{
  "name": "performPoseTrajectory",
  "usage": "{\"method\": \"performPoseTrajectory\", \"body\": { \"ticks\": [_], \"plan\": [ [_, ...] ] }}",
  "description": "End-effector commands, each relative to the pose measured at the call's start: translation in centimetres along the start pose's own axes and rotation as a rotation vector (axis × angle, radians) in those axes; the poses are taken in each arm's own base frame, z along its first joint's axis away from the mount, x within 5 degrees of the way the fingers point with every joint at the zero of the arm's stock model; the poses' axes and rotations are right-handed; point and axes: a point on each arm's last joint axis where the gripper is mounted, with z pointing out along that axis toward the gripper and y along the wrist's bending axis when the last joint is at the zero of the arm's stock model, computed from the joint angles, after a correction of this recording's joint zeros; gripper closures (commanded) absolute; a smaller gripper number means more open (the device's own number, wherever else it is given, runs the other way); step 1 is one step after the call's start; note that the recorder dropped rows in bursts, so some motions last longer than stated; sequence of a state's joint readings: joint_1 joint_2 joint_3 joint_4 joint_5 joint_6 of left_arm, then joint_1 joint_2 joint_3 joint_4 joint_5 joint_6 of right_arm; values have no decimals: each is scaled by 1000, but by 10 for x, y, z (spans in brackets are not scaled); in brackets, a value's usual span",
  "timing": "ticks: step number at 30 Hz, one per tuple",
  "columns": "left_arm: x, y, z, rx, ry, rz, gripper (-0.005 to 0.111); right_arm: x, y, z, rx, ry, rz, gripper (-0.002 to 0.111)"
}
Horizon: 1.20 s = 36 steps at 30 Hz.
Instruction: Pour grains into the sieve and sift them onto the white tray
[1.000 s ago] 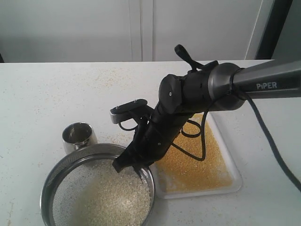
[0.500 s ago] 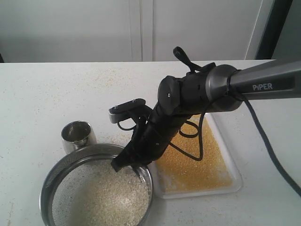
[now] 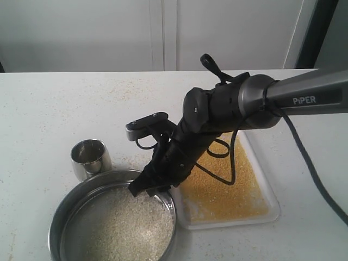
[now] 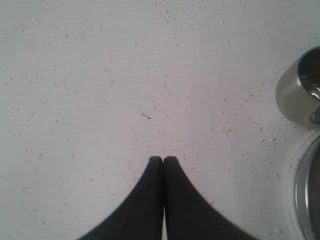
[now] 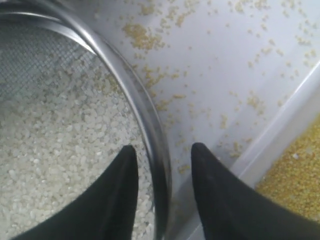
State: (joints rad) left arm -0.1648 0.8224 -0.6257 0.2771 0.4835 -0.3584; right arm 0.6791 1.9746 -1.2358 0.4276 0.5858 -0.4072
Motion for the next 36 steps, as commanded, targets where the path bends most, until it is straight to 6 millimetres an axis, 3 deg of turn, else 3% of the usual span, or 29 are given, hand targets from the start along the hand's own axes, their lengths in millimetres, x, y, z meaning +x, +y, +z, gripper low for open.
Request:
{"method": "performPoseTrajectory", "body": {
  "ticks": [1,8,14,16,17,18,22,28,36],
  "plan": [
    [2,1,0,-1,3,-9,107,-5,2,-12,7,-42,-21,73],
    [2,1,0,-1,3,-9,107,-7,5,-22,6,-62,-31,73],
    [2,1,0,-1,3,-9,107,-13,12,-56,5,-134,-52,74],
    [2,1,0,-1,3,-9,107,-11,14,-62,0,-112,-68,91],
    [2,1,0,-1,3,-9,107,-7,14,-63,-7,-74,-77,108],
    [2,1,0,-1,3,-9,107,-5,13,-63,-5,-56,-82,108],
    [2,1,0,-1,3,-9,107,13,-25,-84,163,101,35,108],
    [2,1,0,-1,3,-9,107,24,-67,-145,268,-2,169,108],
    [2,1,0,-1,3,-9,107,48,-101,-178,313,8,319,108]
  ]
}}
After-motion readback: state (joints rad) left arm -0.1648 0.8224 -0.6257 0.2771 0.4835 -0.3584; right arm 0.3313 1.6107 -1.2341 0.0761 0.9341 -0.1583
